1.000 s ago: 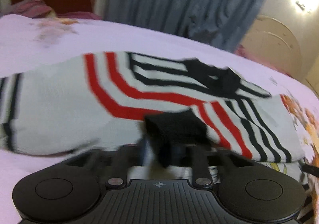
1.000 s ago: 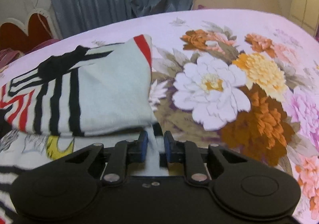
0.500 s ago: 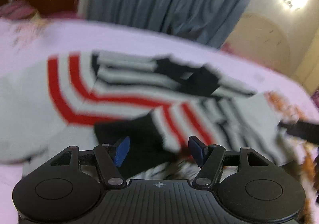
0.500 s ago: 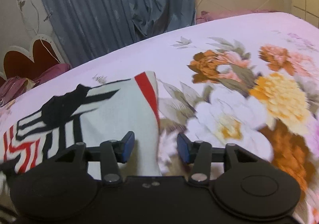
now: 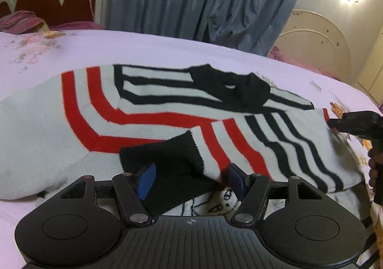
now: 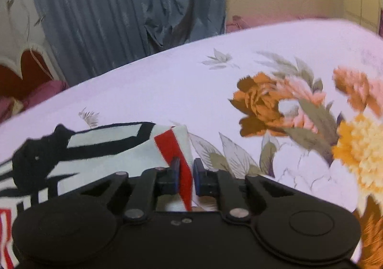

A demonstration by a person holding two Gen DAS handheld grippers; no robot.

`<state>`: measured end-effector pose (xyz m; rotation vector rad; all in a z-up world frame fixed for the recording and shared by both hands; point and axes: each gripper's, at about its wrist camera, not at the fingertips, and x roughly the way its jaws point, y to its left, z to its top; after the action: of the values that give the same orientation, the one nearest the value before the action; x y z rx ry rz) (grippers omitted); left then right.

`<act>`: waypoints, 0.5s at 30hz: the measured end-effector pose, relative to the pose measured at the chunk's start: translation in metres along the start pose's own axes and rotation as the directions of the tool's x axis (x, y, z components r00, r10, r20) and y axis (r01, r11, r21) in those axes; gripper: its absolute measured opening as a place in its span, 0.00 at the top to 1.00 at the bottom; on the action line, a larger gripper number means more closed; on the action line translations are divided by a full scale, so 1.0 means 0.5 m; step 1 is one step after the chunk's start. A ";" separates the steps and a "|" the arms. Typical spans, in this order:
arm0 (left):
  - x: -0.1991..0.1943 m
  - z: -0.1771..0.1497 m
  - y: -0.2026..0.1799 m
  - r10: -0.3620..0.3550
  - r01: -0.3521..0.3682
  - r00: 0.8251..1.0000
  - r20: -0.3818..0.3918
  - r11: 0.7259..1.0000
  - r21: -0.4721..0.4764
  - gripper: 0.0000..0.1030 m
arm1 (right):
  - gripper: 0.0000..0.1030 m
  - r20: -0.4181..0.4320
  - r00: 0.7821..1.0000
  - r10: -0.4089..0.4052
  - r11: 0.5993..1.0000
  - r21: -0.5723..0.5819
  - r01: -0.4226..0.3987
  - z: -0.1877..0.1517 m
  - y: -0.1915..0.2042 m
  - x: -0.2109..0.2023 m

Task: Fold small clothes
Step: 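Open the right gripper to release the sleeve on the sweater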

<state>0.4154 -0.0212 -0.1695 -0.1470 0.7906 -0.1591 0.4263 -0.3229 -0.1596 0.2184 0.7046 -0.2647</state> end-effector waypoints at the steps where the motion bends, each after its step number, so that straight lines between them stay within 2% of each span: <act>1: -0.007 0.002 -0.002 -0.006 0.006 1.000 0.013 1.000 0.001 0.37 | 0.79 0.020 1.000 0.003 1.000 -0.008 -0.003 0.004 0.003 -0.014; 3: -0.005 0.002 -0.002 0.004 -0.004 1.000 0.009 1.000 0.007 0.37 | 0.76 0.047 0.998 0.052 0.998 -0.025 -0.051 -0.001 0.011 -0.052; 5: 0.013 -0.005 0.008 0.011 -0.011 1.000 -0.018 1.000 -0.005 0.36 | 0.76 0.034 0.995 0.089 0.994 -0.061 -0.087 -0.016 0.026 -0.074; 9: 0.004 -0.003 0.005 0.017 -0.017 1.000 -0.023 1.000 -0.002 0.35 | 0.77 -0.026 0.997 0.071 0.982 -0.172 -0.074 -0.068 0.047 -0.079; 13: -0.038 -0.001 0.013 0.015 -0.016 1.000 -0.021 0.999 -0.036 0.31 | 0.75 -0.024 0.998 0.062 0.984 -0.166 -0.065 -0.072 0.046 -0.101; 15: -0.064 -0.006 0.027 0.037 -0.037 0.999 -0.007 0.998 -0.044 0.27 | 0.73 -0.001 0.995 0.096 0.982 -0.165 -0.095 -0.076 0.057 -0.130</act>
<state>0.3921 -0.0019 -0.1521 -0.1736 0.8029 -0.1071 0.3644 -0.2745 -0.1418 0.0931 0.7037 -0.1145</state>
